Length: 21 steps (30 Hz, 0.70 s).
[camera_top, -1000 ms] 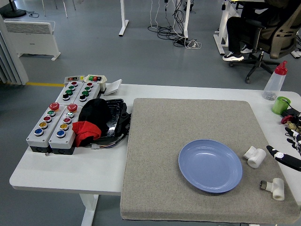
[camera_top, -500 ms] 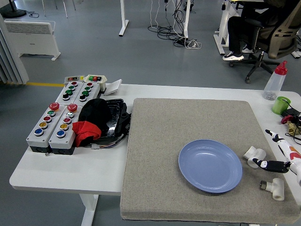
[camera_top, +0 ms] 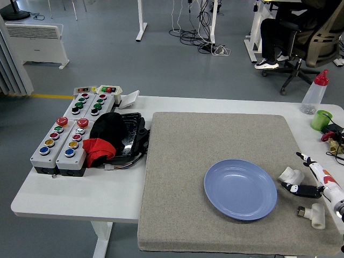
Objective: Pick pipe place plate twice
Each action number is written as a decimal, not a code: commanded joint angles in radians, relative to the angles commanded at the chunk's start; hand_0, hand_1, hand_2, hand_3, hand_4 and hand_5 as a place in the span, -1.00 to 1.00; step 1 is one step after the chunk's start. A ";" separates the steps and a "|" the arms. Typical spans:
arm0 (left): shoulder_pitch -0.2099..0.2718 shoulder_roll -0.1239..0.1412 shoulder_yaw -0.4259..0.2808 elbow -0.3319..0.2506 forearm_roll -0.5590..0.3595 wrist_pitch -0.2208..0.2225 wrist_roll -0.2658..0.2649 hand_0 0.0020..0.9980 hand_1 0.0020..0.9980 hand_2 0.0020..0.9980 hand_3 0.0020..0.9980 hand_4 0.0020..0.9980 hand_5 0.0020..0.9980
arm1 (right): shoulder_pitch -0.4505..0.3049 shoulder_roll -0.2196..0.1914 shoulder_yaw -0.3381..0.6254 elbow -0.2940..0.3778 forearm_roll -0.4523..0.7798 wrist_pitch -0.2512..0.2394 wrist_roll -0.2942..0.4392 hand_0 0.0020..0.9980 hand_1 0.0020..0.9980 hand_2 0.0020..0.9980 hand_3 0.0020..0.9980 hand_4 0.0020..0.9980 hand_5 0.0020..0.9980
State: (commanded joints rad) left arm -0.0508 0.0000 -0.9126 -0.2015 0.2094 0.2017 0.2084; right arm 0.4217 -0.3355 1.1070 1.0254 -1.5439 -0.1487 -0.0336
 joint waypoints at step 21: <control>0.010 0.000 -0.038 -0.005 0.052 0.011 0.026 0.27 0.22 0.29 0.46 0.30 1.00 | 0.048 0.026 -0.082 -0.134 0.073 -0.036 0.084 0.49 0.46 0.47 0.45 0.55 -0.32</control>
State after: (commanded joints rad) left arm -0.0403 0.0000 -0.9508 -0.2064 0.2617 0.2128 0.2341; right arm 0.4696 -0.3091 1.0255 0.8916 -1.4708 -0.1851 0.0504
